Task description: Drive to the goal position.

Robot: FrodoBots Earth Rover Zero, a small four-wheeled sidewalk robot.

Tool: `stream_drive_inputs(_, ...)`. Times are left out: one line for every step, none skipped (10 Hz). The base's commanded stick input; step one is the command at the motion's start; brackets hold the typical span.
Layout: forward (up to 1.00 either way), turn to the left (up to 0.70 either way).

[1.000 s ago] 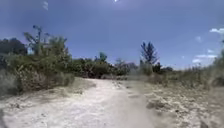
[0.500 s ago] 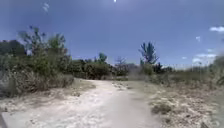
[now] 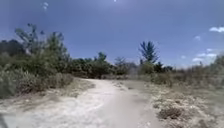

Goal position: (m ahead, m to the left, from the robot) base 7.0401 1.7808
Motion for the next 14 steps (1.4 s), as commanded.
stream_drive_inputs(0.45,0.18)
stream_drive_inputs(0.45,0.03)
stream_drive_inputs(0.45,0.00)
stream_drive_inputs(0.45,0.00)
stream_drive_inputs(0.45,0.00)
stream_drive_inputs(0.45,0.00)
stream_drive_inputs(0.45,0.00)
stream_drive_inputs(0.45,0.00)
stream_drive_inputs(0.45,0.00)
stream_drive_inputs(0.45,0.00)
stream_drive_inputs(0.45,0.00)
stream_drive_inputs(0.45,0.00)
stream_drive_inputs(0.45,0.00)
stream_drive_inputs(0.45,0.00)
